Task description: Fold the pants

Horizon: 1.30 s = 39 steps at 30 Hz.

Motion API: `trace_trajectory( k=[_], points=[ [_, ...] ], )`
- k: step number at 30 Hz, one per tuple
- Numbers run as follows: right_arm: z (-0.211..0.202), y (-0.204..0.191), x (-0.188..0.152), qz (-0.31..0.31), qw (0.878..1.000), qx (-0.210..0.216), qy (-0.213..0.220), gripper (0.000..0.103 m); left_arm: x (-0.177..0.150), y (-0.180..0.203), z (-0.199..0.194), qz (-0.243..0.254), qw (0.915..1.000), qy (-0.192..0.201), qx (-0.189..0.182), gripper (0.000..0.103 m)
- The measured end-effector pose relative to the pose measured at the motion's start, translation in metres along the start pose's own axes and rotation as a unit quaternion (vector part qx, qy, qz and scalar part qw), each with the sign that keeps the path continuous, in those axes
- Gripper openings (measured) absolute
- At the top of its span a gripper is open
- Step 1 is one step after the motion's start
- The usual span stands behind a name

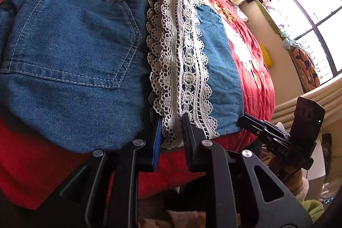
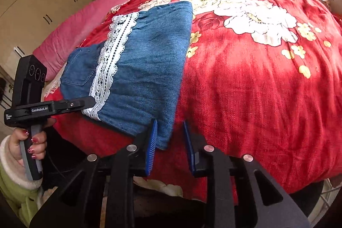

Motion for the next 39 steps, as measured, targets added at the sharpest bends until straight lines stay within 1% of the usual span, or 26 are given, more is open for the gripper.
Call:
trace_trajectory(
  k=[4, 7, 9, 13, 16, 18, 22, 26, 30, 34, 36, 38, 39],
  points=[
    [-0.023, -0.003, 0.007, -0.009, 0.999, -0.026, 0.036, 0.03, 0.001, 0.003, 0.001, 0.007, 1.0, 0.003, 0.005, 0.013],
    [-0.038, -0.013, 0.015, -0.023, 0.998, -0.024, 0.061, 0.031, 0.001, 0.007, 0.002, 0.017, 0.9997, 0.008, 0.014, 0.013],
    [-0.042, -0.021, 0.021, -0.034, 0.997, -0.023, 0.068, 0.032, -0.001, 0.008, 0.0, 0.024, 0.9994, 0.012, 0.021, 0.014],
    [-0.034, -0.037, 0.033, -0.059, 0.996, -0.021, 0.063, 0.032, -0.003, 0.008, -0.003, 0.036, 0.9986, 0.019, 0.035, 0.019],
    [-0.022, -0.047, 0.044, -0.08, 0.995, -0.03, 0.057, 0.032, -0.004, 0.008, -0.004, 0.044, 0.998, 0.022, 0.04, 0.02],
    [-0.013, -0.05, 0.051, -0.085, 0.995, -0.027, 0.05, 0.032, -0.004, 0.009, -0.004, 0.046, 0.9979, 0.023, 0.04, 0.02],
    [0.014, -0.05, 0.06, -0.081, 0.996, -0.006, 0.02, 0.034, -0.003, 0.012, -0.002, 0.056, 0.9973, 0.023, 0.041, 0.02],
    [0.041, -0.038, 0.056, -0.062, 0.998, -0.013, -0.009, 0.035, -0.002, 0.013, 0.0, 0.059, 0.9971, 0.022, 0.043, 0.021],
    [0.049, -0.036, 0.052, -0.062, 0.998, -0.013, -0.002, 0.035, -0.001, 0.013, 0.002, 0.061, 0.997, 0.021, 0.043, 0.022],
    [0.046, -0.035, 0.051, -0.051, 0.999, 0.008, 0.004, 0.038, 0.0, 0.012, 0.002, 0.059, 0.9973, 0.02, 0.039, 0.022],
    [0.04, -0.037, 0.05, -0.049, 0.999, 0.014, 0.01, 0.043, 0.0, 0.011, 0.0, 0.059, 0.9972, 0.024, 0.039, 0.025],
    [0.031, -0.04, 0.05, -0.047, 0.999, 0.016, 0.021, 0.049, 0.001, 0.013, -0.005, 0.061, 0.9968, 0.033, 0.04, 0.033],
    [0.025, -0.042, 0.05, -0.046, 0.998, 0.018, 0.027, 0.052, 0.002, 0.014, -0.009, 0.063, 0.9965, 0.037, 0.042, 0.034]
  ],
)
Point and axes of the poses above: each gripper's, at about its wrist camera, not at the fingertips, and z roughly the way its jaws point, y to its right, x to its top, the point moved 7 cm from there along z, roughly the way its jaws point, and after that the axes turned 6 degrees about -y, right-handed, at the moved point
